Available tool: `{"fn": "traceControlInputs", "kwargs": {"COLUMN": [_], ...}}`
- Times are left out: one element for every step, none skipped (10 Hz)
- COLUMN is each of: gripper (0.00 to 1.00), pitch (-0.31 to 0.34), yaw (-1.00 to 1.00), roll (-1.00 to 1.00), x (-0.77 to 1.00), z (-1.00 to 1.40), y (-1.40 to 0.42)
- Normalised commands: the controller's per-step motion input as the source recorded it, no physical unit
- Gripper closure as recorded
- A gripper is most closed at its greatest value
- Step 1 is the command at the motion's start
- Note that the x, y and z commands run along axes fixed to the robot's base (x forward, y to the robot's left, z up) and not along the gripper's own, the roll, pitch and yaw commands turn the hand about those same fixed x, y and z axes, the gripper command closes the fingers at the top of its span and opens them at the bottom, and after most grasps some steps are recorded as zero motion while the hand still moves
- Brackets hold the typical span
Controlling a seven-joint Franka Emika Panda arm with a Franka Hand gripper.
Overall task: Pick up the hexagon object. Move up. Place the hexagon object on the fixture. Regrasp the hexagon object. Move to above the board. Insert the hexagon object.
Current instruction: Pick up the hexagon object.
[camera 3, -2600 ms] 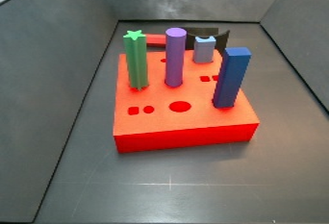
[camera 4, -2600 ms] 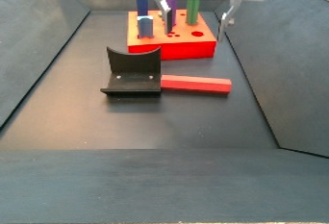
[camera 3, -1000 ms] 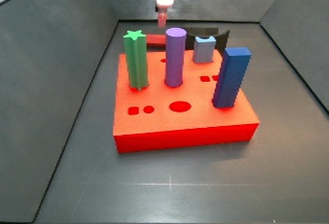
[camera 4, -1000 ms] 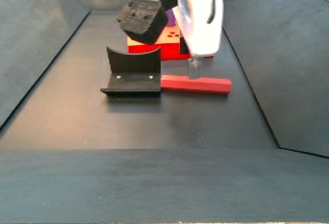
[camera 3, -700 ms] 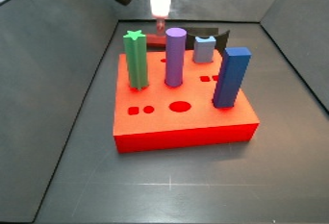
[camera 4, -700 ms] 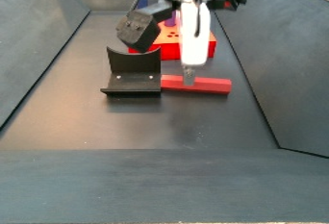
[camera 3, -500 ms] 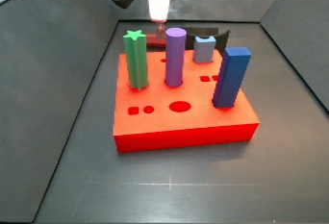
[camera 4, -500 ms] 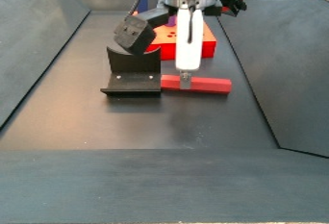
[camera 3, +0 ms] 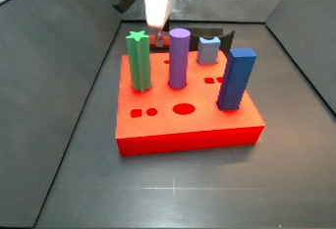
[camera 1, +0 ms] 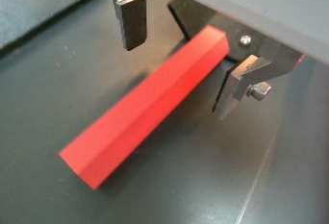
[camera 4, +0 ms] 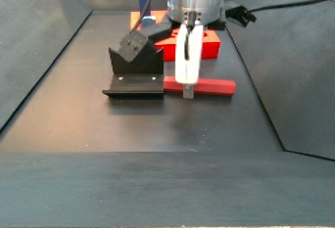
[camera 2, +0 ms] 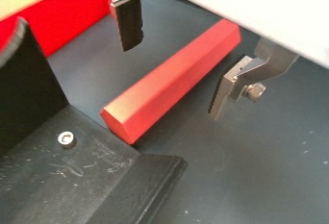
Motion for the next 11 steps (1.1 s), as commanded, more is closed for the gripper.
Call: {"fn": "traceControlInputs", "kwargs": {"gripper": [0.0, 0.0, 0.0, 0.0, 0.0, 0.0, 0.0, 0.0, 1.0, 1.0, 1.0], "pitch": [0.0, 0.0, 0.0, -0.02, -0.007, 0.0, 0.0, 0.0, 0.0, 0.0, 0.0], "yaw": [-0.02, -0.01, -0.01, 0.0, 0.0, 0.0, 0.0, 0.0, 0.0, 0.0, 0.0], "roll": [-0.06, -0.05, -0.07, -0.07, -0.07, -0.09, -0.06, 0.0, 0.0, 0.0, 0.0], "x": [-0.03, -0.01, 0.0, -0.05, -0.04, 0.0, -0.02, 0.0, 0.0, 0.0, 0.0], "z": [-0.29, -0.24, -0.17, -0.19, -0.25, -0.26, -0.24, 0.0, 0.0, 0.0, 0.0], "y": [0.0, 0.0, 0.0, 0.0, 0.0, 0.03, 0.0, 0.0, 0.0, 0.0, 0.0]}}
